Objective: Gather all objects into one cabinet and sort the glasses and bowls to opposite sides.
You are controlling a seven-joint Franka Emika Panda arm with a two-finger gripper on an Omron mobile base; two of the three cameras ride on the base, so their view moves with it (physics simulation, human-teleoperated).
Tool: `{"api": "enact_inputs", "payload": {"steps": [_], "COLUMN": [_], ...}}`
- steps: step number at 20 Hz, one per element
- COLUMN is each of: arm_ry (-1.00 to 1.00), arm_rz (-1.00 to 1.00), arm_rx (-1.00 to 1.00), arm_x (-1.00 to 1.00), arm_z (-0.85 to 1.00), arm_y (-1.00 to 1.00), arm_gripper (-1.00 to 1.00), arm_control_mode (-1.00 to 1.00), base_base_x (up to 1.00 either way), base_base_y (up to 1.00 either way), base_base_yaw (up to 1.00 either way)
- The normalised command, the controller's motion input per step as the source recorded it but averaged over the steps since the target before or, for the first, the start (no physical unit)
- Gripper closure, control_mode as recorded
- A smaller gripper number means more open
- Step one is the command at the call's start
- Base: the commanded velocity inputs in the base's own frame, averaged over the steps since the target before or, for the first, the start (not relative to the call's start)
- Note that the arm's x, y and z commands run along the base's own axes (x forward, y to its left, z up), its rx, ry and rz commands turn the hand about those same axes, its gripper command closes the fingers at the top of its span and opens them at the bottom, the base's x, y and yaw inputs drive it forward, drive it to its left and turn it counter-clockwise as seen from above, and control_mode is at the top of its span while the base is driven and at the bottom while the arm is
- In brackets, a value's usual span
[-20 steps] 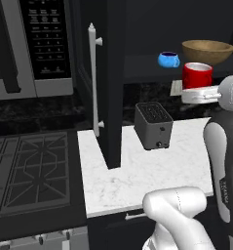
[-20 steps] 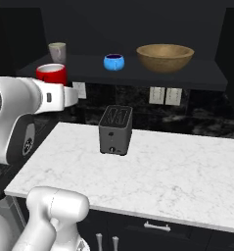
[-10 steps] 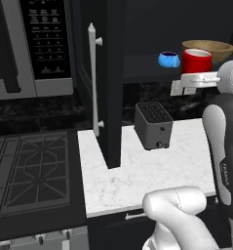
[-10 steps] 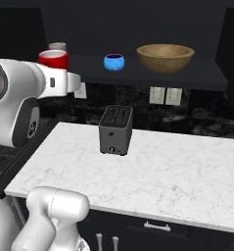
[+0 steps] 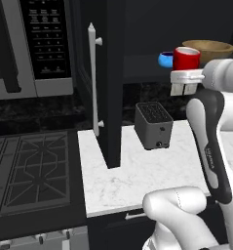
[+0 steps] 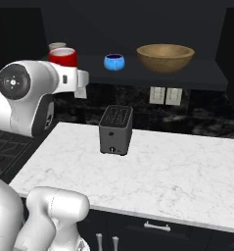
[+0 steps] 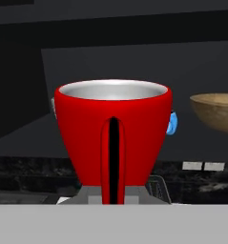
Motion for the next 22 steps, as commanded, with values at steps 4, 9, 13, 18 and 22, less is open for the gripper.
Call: {"api": "enact_inputs", "payload": {"steps": [4, 9, 13, 18, 22], "arm_ry": [0.00, 0.00, 0.00, 0.00, 0.00], "arm_rz": [0.00, 0.00, 0.00, 0.00, 0.00], "arm_rx": [0.00, 0.00, 0.00, 0.00, 0.00], "arm_x": [0.48, 0.48, 0.48, 0.40, 0.41], "arm_z": [-0.14, -0.02, 0.00, 0.00, -0.01], "arm_y": [0.00, 0.03, 0.04, 0.08, 0.13], "arm_gripper": [1.00, 1.00, 1.00, 1.00, 1.00], "arm_control_mode": [-1.00, -1.00, -1.00, -1.00, -1.00], "base_base_x": [0.00, 0.00, 0.00, 0.00, 0.00], "base_base_y": [0.00, 0.00, 0.00, 0.00, 0.00], "base_base_yaw": [0.00, 0.00, 0.00, 0.00, 0.00]}}
